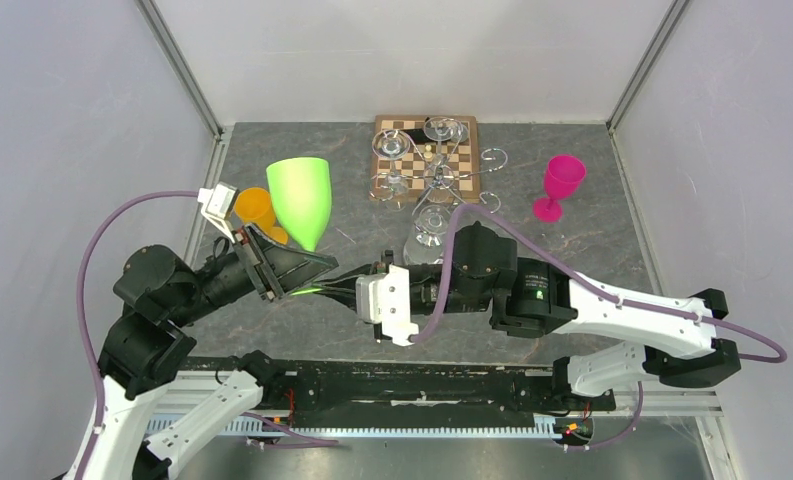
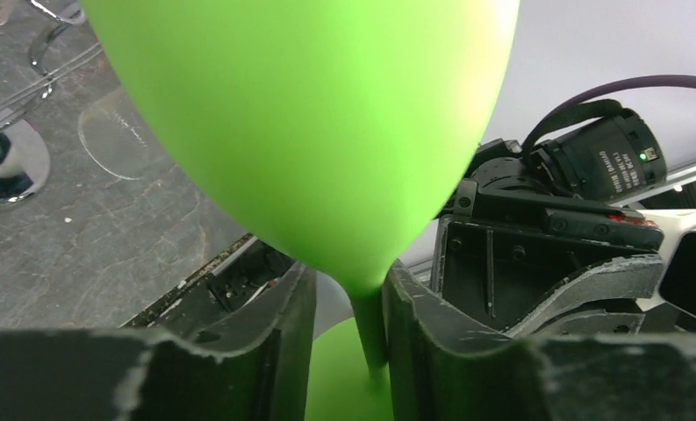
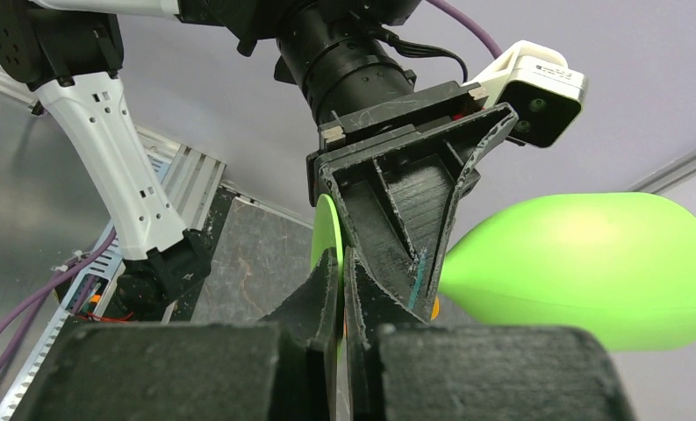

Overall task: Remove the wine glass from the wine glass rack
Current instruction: Place the wine glass at the center of the board.

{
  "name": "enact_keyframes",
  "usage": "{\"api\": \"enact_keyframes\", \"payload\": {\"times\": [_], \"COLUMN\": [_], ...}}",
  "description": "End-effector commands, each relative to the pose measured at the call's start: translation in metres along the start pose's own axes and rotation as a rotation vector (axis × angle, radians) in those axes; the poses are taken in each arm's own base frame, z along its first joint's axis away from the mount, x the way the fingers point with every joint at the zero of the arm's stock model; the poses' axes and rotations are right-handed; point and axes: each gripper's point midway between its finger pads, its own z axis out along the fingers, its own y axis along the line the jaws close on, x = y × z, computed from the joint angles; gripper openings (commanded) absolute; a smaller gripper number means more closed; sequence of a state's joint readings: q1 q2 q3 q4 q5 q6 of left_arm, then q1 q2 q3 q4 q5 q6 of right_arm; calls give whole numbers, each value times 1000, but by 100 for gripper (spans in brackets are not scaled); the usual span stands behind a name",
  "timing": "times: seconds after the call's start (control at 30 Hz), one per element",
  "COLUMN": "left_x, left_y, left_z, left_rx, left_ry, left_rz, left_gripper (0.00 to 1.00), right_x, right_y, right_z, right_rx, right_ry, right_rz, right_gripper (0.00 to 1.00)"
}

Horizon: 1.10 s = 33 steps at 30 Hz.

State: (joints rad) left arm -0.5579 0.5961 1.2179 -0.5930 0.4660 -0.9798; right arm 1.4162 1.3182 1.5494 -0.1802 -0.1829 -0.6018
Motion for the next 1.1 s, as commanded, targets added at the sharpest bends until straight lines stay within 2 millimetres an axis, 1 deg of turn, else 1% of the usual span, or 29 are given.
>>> {"api": "enact_keyframes", "payload": {"times": [0.0, 0.07, 0.1, 0.13, 0.17, 0.2, 0.23, 0.33, 0.4, 0.43, 0.53, 0.67, 0.73, 0.87, 0.97, 1.0, 1.07], "left_x": [0, 1, 2, 2, 2, 3, 3, 6, 7, 9, 14, 29, 39, 63, 80, 85, 95], "left_y": [-12, -12, -12, -11, -11, -11, -11, -9, -8, -7, -2, 9, 16, 38, 53, 57, 64], "left_z": [-3, -4, -4, -4, -4, -3, -3, -3, -3, -3, -2, -3, -4, -7, -9, -10, -14], "left_rx": [52, 54, 55, 54, 54, 55, 58, 60, 63, 63, 59, 58, 58, 38, 36, 36, 48], "left_ry": [2, 3, 5, 8, 9, 12, 16, 25, 31, 37, 57, 125, 167, 286, 369, 392, 439], "left_rz": [0, 1, 2, 1, 2, 5, 8, 18, 25, 30, 50, 86, 107, 155, 180, 190, 212], "left_gripper": [35, 25, 18, 8, 3, 2, 2, 2, 2, 2, 2, 2, 2, 2, 2, 2, 2], "right_x": [-30, -30, -29, -27, -27, -26, -25, -25, -27, -28, -34, -43, -43, -44, -40, -42, -39], "right_y": [-25, -25, -24, -24, -24, -23, -22, -21, -21, -22, -24, -39, -49, -66, -69, -71, -78], "right_z": [-9, -11, -12, -12, -13, -14, -15, -22, -29, -33, -45, -62, -69, -76, -75, -75, -75], "right_rx": [107, 114, 115, 116, 117, 117, 116, 121, 131, 139, 157, 240, 293, 358, 342, 329, 322], "right_ry": [-83, -82, -79, -75, -74, -70, -68, -67, -72, -75, -90, -100, -80, 1, 81, 98, 133], "right_rz": [-37, -35, -32, -29, -26, -21, -16, -3, 9, 22, 60, 152, 211, 294, 334, 348, 374], "right_gripper": [0, 0, 0, 0, 0, 0, 3, 28, 40, 45, 54, 59, 60, 60, 61, 62, 62]}}
